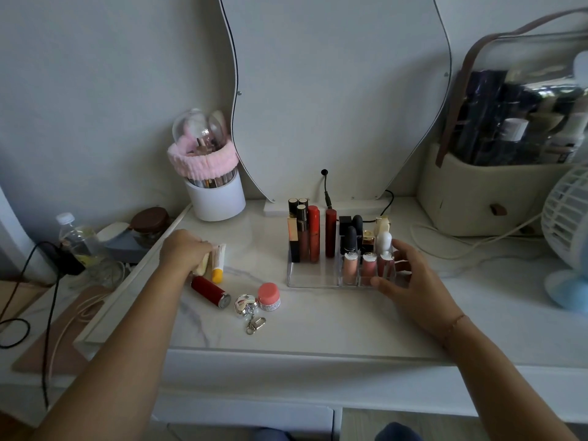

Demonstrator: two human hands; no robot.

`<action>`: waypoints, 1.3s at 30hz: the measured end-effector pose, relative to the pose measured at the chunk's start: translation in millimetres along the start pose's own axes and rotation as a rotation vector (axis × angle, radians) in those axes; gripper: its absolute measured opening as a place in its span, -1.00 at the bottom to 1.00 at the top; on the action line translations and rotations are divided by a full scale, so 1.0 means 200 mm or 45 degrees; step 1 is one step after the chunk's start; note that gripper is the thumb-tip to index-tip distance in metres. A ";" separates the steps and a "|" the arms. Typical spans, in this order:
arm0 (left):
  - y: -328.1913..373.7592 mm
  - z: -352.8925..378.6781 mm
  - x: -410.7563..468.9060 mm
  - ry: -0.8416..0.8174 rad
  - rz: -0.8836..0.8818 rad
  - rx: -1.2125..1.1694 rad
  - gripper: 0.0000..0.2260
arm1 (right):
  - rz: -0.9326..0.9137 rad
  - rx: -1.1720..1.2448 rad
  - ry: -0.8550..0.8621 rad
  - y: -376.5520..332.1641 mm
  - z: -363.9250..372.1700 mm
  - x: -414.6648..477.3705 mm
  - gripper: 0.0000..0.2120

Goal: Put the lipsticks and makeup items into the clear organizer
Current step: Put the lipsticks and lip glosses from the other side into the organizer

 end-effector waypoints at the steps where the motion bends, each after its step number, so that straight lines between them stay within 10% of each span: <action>1: 0.00 -0.01 0.00 0.028 -0.005 -0.030 -0.82 | 0.000 -0.002 -0.004 0.00 0.00 0.00 -0.31; 11: 0.35 -0.26 -0.18 0.299 0.372 -0.637 -0.78 | 0.005 0.001 -0.004 -0.02 0.00 -0.01 -0.30; 15: 0.64 -0.31 -0.39 0.095 0.646 -0.890 -0.81 | 0.014 0.001 -0.003 -0.02 0.00 -0.01 -0.30; 23: 0.88 -0.01 -0.68 -0.256 0.849 -0.692 -0.80 | 0.011 -0.002 0.005 -0.01 0.00 -0.01 -0.31; 39: 0.83 0.26 -0.71 0.096 0.873 -0.471 -0.78 | 0.002 0.006 -0.007 -0.01 0.00 0.00 -0.29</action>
Point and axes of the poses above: each hand's wrist, its own x-axis towards the middle knuckle, its own z-axis out of the palm, y = z × x, the point moved 5 cm from there along x, towards the middle knuckle, and after that the axes turned 2 degrees about x, right-handed, at the moved point
